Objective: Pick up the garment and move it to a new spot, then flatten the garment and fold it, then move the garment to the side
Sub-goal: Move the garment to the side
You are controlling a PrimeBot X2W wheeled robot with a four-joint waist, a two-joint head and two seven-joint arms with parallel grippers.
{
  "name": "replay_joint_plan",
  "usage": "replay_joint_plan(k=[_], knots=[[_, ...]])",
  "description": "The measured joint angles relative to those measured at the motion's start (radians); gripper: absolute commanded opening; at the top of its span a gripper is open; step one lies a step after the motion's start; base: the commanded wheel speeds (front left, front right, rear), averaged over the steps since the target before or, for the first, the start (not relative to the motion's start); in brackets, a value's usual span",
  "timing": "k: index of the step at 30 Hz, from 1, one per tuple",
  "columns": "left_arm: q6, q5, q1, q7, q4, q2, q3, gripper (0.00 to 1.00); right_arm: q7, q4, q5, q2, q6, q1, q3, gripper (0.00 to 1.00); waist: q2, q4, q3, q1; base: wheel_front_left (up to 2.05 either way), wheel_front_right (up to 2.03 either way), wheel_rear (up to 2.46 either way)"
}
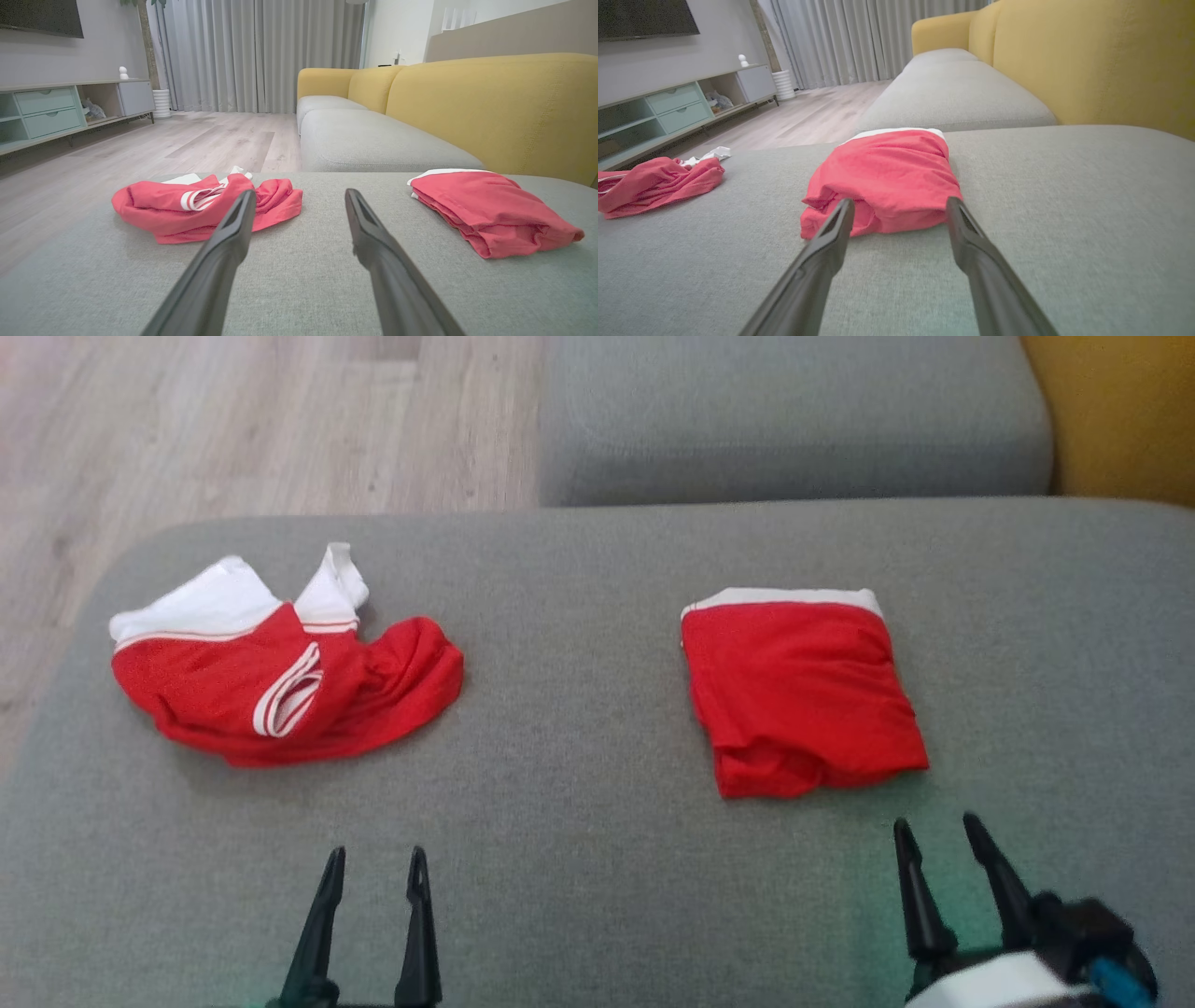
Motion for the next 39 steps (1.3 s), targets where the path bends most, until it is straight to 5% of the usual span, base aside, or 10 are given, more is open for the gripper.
replay_joint_plan(k=[9,20,21,22,29,39], knots=[[-0.008,0.011,-0.122,0.000,-0.030,-0.003,-0.047,1.00,0.002,0.171,0.031,-0.060,0.000,-0.242,-0.008,1.00,0.0000,0.012,0.122,0.0001,0.00,0.00,0.00],[-0.020,0.021,-0.215,0.000,-0.029,-0.006,-0.126,1.00,0.147,0.436,0.067,-0.203,0.000,-0.555,0.055,1.00,0.0000,0.056,0.253,0.0001,0.00,0.00,0.00],[-0.020,0.021,-0.226,0.000,-0.026,-0.006,-0.130,1.00,0.195,0.468,0.113,-0.207,0.000,-0.575,0.112,0.66,0.0000,0.061,0.263,0.0002,0.00,0.00,0.00],[-0.019,0.021,-0.231,0.000,-0.025,-0.006,-0.132,1.00,0.208,0.472,0.140,-0.208,0.000,-0.581,0.139,0.00,0.0000,0.063,0.266,0.0001,0.00,0.00,0.00],[-0.013,0.021,-0.246,0.000,-0.022,-0.006,-0.139,1.00,0.210,0.468,0.205,-0.282,0.000,-0.625,0.201,0.00,0.0000,0.029,0.282,0.0000,0.00,0.00,0.00],[-0.026,0.023,-0.341,0.000,-0.024,-0.007,-0.148,1.00,0.247,0.440,0.205,-0.511,0.000,-0.686,0.139,0.00,0.0000,-0.067,0.368,0.0000,0.00,0.00,0.00]])
